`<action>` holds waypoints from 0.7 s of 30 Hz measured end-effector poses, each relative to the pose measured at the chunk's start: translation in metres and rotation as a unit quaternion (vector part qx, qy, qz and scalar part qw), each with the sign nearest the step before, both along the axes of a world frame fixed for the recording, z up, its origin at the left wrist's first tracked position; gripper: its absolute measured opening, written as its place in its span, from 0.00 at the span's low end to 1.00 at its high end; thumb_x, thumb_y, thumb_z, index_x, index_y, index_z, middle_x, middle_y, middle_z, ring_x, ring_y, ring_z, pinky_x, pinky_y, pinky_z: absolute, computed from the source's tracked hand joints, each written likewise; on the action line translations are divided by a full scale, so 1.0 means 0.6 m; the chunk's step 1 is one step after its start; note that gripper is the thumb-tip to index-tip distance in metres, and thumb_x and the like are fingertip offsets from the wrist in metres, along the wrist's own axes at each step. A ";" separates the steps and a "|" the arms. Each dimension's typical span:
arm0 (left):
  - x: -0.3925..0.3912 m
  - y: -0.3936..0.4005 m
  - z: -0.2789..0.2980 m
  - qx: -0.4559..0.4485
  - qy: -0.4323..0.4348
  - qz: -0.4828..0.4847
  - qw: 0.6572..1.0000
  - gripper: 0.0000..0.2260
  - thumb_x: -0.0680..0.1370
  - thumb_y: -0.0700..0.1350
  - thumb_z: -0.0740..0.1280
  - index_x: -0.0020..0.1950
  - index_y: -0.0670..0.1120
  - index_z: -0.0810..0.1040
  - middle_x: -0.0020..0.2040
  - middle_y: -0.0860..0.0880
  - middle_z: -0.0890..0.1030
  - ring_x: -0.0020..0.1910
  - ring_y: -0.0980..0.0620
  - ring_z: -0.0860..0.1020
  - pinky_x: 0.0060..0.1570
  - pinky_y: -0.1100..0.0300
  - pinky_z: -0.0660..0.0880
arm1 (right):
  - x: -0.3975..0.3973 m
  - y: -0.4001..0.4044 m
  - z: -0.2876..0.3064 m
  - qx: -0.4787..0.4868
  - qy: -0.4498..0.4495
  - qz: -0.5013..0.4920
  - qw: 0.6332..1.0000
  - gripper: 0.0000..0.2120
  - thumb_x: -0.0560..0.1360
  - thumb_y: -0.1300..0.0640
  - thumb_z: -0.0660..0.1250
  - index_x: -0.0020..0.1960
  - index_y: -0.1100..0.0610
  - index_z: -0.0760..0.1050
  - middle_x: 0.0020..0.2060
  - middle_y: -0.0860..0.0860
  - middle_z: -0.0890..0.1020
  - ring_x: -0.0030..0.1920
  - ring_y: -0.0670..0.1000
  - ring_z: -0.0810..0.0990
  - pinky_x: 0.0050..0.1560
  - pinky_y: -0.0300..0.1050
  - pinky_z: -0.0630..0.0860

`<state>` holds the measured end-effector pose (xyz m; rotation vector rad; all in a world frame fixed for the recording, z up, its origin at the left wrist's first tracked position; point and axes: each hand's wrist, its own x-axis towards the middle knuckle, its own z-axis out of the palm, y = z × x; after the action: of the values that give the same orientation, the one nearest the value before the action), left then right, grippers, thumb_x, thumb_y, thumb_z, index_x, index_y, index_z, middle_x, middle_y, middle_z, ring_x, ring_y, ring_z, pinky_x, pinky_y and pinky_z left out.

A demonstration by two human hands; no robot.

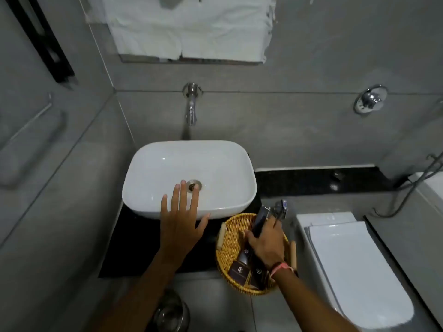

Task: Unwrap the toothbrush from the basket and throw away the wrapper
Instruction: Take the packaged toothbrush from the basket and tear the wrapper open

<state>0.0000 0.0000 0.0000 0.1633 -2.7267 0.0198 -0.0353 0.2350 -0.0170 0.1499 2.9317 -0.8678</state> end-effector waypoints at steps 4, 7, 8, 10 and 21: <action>0.014 0.005 -0.034 0.002 0.001 0.001 1.000 0.35 0.80 0.65 0.57 0.82 0.46 0.57 0.82 0.37 0.60 0.80 0.37 0.60 0.75 0.34 0.60 | -0.011 -0.016 -0.029 -0.073 -0.142 -0.056 0.986 0.40 0.67 0.42 0.78 0.66 0.63 0.65 0.63 0.62 0.75 0.62 0.63 0.77 0.63 0.57 0.77; 0.019 0.011 -0.043 0.010 0.000 -0.003 1.000 0.35 0.81 0.64 0.57 0.82 0.46 0.58 0.82 0.37 0.60 0.80 0.37 0.61 0.75 0.34 0.61 | -0.025 -0.030 -0.039 -0.070 -0.153 -0.073 0.983 0.35 0.68 0.43 0.78 0.62 0.63 0.67 0.60 0.63 0.79 0.55 0.63 0.81 0.58 0.55 0.80; 0.020 0.010 -0.041 0.008 0.005 -0.005 1.000 0.34 0.81 0.64 0.57 0.82 0.46 0.58 0.82 0.37 0.60 0.80 0.37 0.61 0.75 0.34 0.61 | -0.027 -0.032 -0.035 -0.065 -0.144 -0.074 0.985 0.28 0.69 0.46 0.78 0.56 0.62 0.70 0.57 0.63 0.81 0.47 0.60 0.82 0.53 0.53 0.81; 0.025 0.011 -0.037 0.017 0.006 -0.005 1.000 0.34 0.81 0.64 0.57 0.81 0.46 0.59 0.81 0.37 0.61 0.80 0.37 0.61 0.75 0.34 0.61 | -0.032 -0.030 -0.037 -0.076 -0.152 -0.079 0.982 0.20 0.71 0.50 0.77 0.49 0.63 0.71 0.52 0.62 0.83 0.41 0.57 0.82 0.49 0.50 0.82; 0.010 0.014 0.075 0.565 -0.001 -0.049 0.824 0.17 0.83 0.48 0.63 0.71 0.45 0.73 0.67 0.42 0.78 0.60 0.51 0.79 0.62 0.52 0.79 | -0.019 0.032 0.055 0.025 0.108 0.085 0.990 0.24 0.75 0.56 0.72 0.69 0.52 0.73 0.58 0.53 0.80 0.59 0.55 0.79 0.60 0.56 0.79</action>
<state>0.0060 0.0082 0.0451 0.3342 -2.3553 -1.6122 -0.0470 0.2544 0.0158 -0.2021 3.1058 -0.8348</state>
